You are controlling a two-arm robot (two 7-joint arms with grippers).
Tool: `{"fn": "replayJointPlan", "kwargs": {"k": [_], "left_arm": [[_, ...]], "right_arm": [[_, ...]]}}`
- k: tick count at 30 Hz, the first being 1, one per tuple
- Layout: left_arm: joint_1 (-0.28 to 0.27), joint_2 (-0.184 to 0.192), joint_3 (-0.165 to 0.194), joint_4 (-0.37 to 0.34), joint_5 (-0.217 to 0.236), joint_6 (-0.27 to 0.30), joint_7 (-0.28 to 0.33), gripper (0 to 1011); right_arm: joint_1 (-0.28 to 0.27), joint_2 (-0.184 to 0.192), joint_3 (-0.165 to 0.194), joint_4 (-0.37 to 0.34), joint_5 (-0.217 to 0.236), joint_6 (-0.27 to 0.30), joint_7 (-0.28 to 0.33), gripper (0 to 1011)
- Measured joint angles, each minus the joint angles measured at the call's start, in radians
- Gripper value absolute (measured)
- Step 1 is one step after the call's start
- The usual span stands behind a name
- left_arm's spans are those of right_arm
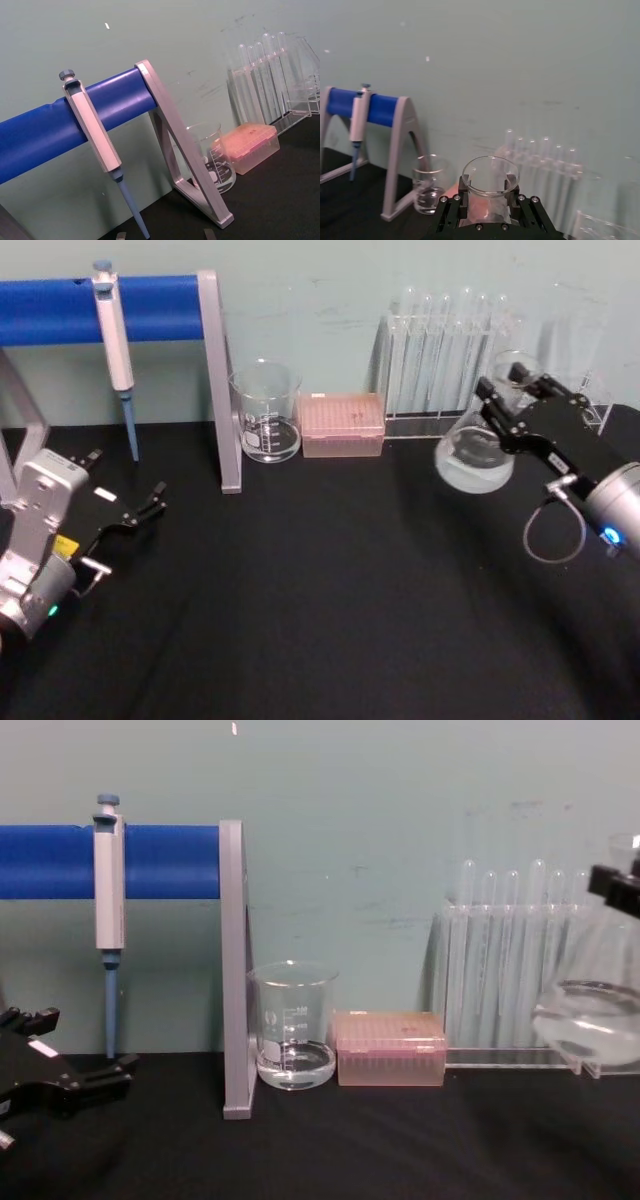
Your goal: Grasp the erlenmeyer flask with one hand, shake it three times, then place it back.
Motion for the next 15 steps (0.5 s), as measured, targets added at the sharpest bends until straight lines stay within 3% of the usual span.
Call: {"fn": "replayJointPlan", "kwargs": {"k": [6, 15], "left_arm": [[0.0, 0.0, 0.0, 0.0, 0.0, 0.0, 0.0, 1001], [0.0, 0.0, 0.0, 0.0, 0.0, 0.0, 0.0, 1001]], "right_arm": [[0.032, -0.016, -0.038, 0.024, 0.0, 0.007, 0.05, 450], [0.108, -0.046, -0.125, 0.085, 0.015, 0.01, 0.134, 450]]}}
